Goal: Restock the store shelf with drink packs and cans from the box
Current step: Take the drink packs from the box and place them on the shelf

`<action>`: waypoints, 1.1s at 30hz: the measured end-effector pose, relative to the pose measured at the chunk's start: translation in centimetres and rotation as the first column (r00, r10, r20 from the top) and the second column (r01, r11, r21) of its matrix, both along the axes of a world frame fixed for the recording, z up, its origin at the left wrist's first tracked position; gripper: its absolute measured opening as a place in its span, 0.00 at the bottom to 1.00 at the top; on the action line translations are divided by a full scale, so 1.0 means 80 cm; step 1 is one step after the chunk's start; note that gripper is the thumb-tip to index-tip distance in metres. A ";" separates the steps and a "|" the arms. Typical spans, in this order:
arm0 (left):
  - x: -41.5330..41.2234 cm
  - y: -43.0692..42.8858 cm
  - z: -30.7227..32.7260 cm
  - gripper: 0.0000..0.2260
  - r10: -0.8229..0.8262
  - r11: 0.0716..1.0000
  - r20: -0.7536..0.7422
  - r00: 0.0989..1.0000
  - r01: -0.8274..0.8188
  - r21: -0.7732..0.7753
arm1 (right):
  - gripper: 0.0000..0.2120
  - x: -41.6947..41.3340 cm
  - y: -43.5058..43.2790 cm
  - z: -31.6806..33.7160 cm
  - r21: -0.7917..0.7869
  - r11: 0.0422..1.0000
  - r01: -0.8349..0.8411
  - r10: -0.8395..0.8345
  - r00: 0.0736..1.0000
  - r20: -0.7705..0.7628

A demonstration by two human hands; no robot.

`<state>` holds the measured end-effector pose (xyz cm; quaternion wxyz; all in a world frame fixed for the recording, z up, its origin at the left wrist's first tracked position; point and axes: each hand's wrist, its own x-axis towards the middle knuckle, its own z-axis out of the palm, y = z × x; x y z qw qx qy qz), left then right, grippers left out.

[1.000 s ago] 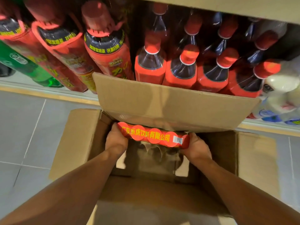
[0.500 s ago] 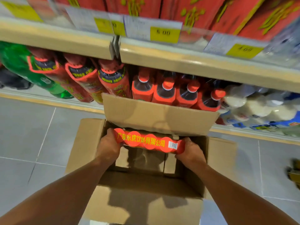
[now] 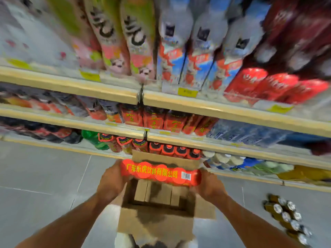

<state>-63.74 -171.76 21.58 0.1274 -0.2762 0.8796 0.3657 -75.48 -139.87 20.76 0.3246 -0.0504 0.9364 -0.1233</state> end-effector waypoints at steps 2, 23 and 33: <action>0.005 -0.012 0.068 0.25 -0.011 1.000 -0.053 0.999 0.011 0.004 | 0.18 0.001 -0.003 0.074 0.007 1.000 -0.031 0.031 0.999 -0.037; 0.019 -0.094 0.580 0.30 0.155 0.965 -0.655 0.740 0.029 0.260 | 0.25 0.016 -0.023 0.622 -0.699 0.715 -0.016 -0.311 0.888 -0.339; -0.047 -0.032 0.663 0.30 0.012 0.987 -0.730 0.684 0.107 0.116 | 0.27 -0.028 0.058 0.694 -0.776 0.627 -0.061 -0.387 0.840 -0.379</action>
